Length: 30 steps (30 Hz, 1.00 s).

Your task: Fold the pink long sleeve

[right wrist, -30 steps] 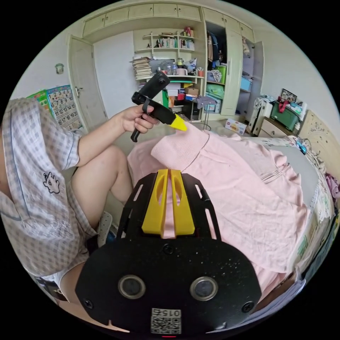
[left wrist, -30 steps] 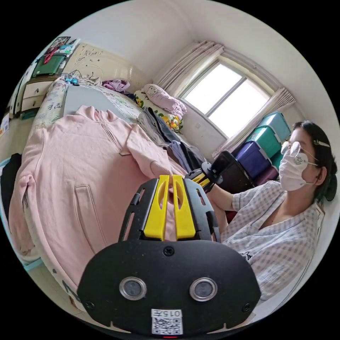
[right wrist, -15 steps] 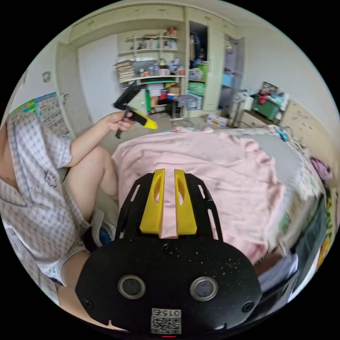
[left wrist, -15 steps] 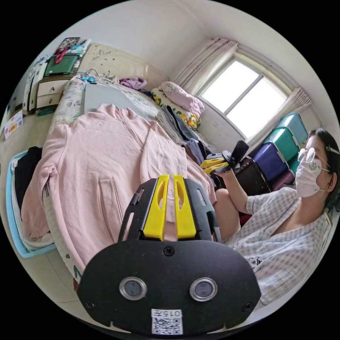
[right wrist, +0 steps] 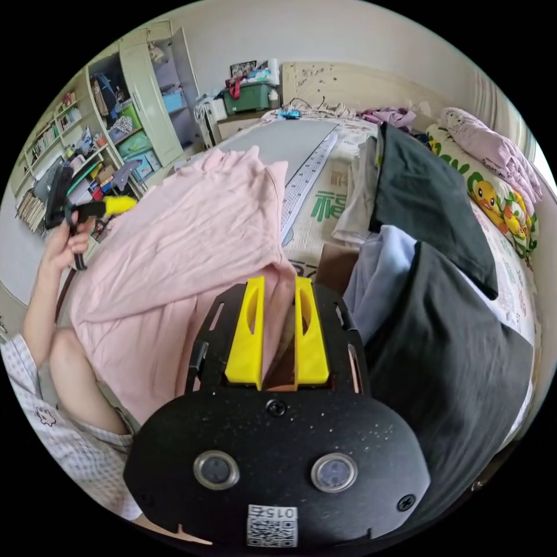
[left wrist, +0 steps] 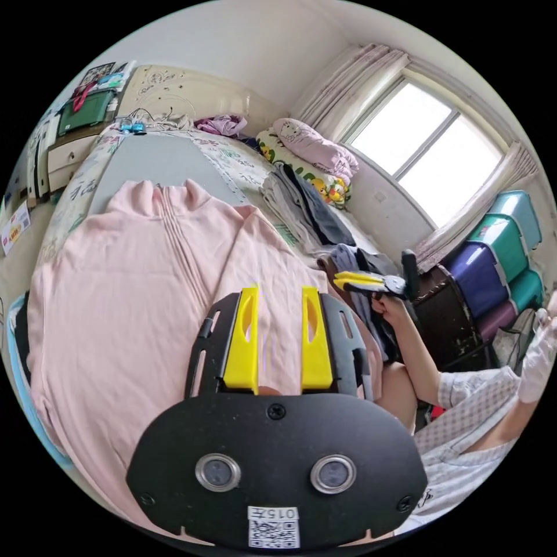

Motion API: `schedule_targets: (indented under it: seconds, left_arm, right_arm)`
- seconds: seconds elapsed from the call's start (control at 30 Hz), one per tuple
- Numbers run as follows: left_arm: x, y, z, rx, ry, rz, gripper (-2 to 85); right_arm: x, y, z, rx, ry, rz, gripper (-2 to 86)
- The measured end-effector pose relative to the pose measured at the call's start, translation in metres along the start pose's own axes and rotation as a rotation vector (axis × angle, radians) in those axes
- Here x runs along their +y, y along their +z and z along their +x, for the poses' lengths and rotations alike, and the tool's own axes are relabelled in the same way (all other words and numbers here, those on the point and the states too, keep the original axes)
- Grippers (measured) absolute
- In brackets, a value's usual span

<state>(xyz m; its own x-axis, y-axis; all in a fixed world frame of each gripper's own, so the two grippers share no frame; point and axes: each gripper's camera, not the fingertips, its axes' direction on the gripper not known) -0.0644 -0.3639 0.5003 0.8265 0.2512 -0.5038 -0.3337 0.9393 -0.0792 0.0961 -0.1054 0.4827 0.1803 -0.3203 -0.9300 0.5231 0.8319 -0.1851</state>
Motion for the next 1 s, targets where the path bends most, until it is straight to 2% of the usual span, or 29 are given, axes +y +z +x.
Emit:
schedule_targets:
  seconds: [0.07, 0.2, 0.3, 0.47, 0.53, 0.63, 0.8, 0.9, 1.0]
  left_arm:
    - [-0.052, 0.036, 0.005, -0.061, -0.009, 0.002, 12.3]
    - [-0.117, 0.098, 0.006, -0.121, -0.043, -0.029, 13.4]
    - [-0.154, 0.149, 0.005, -0.185, -0.058, -0.098, 13.7]
    - [-0.191, 0.207, 0.0, -0.128, -0.106, -0.158, 9.9]
    - [-0.199, 0.218, 0.004, -0.169, -0.105, -0.198, 6.0]
    - [-0.213, 0.217, 0.016, -0.13, -0.095, -0.115, 2.3]
    - [-0.218, 0.248, 0.033, -0.292, -0.023, -0.205, 4.5]
    - [-0.211, 0.231, 0.029, -0.244, -0.063, -0.162, 7.7]
    - [-0.19, 0.178, 0.029, -0.184, -0.054, -0.092, 9.1]
  right_arm:
    - [-0.006, 0.013, -0.006, 0.03, -0.032, -0.045, 8.7]
    - [-0.015, 0.015, -0.019, 0.124, -0.06, 0.044, 9.1]
    - [-0.022, 0.027, -0.022, 0.14, -0.098, -0.025, 8.7]
    - [-0.015, 0.027, -0.006, 0.081, -0.089, -0.032, 4.1]
    - [-0.013, 0.02, 0.008, 0.056, -0.03, 0.003, 3.3]
    - [-0.009, 0.011, 0.024, 0.08, 0.062, 0.041, 2.3]
    - [-0.012, 0.031, 0.015, 0.178, 0.035, -0.072, 2.9]
    - [-0.011, 0.033, 0.012, 0.21, 0.046, -0.089, 4.0]
    - [-0.004, 0.016, 0.023, 0.122, 0.115, -0.047, 4.7]
